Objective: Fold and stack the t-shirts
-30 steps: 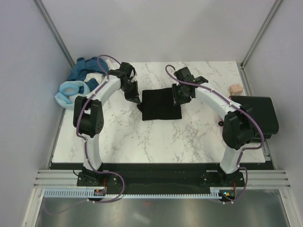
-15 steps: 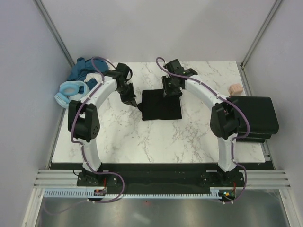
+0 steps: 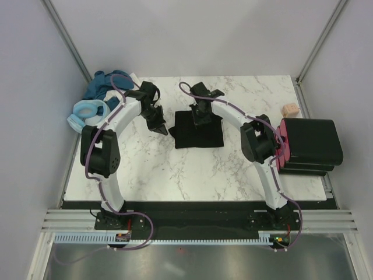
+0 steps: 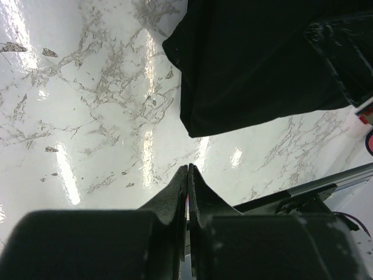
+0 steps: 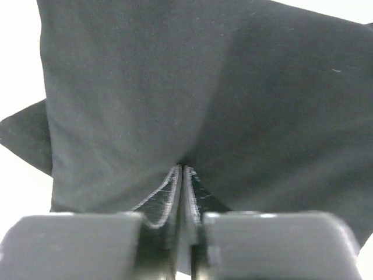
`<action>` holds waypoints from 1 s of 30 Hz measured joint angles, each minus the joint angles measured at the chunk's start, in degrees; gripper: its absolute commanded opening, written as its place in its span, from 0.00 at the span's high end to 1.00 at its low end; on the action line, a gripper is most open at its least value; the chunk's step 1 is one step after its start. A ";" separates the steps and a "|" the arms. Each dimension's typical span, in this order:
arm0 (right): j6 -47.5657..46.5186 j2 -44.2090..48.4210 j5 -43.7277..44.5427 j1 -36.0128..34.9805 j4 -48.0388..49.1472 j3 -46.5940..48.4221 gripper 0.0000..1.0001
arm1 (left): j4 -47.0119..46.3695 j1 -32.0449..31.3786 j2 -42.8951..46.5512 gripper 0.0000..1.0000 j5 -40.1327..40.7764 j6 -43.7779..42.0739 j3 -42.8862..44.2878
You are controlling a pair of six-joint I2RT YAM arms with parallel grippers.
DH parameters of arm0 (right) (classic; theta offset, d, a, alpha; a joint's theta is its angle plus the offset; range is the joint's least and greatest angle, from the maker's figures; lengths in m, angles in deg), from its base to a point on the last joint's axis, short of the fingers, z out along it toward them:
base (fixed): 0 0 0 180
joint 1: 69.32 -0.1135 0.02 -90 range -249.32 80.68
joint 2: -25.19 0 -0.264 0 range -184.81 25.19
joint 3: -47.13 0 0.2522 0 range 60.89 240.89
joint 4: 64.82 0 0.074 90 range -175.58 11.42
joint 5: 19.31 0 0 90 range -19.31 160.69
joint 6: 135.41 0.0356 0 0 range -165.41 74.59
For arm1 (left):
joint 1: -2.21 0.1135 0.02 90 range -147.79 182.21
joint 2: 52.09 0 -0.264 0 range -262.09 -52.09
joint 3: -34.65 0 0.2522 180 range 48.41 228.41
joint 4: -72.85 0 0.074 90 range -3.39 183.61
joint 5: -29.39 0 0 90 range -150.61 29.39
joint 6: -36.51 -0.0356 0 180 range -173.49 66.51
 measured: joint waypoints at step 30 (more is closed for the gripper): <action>5.07 -7.61 7.96 10.32 -2.99 9.97 1.00 | 0.17 0.04 4.17 0.98 -1.01 0.00 -0.31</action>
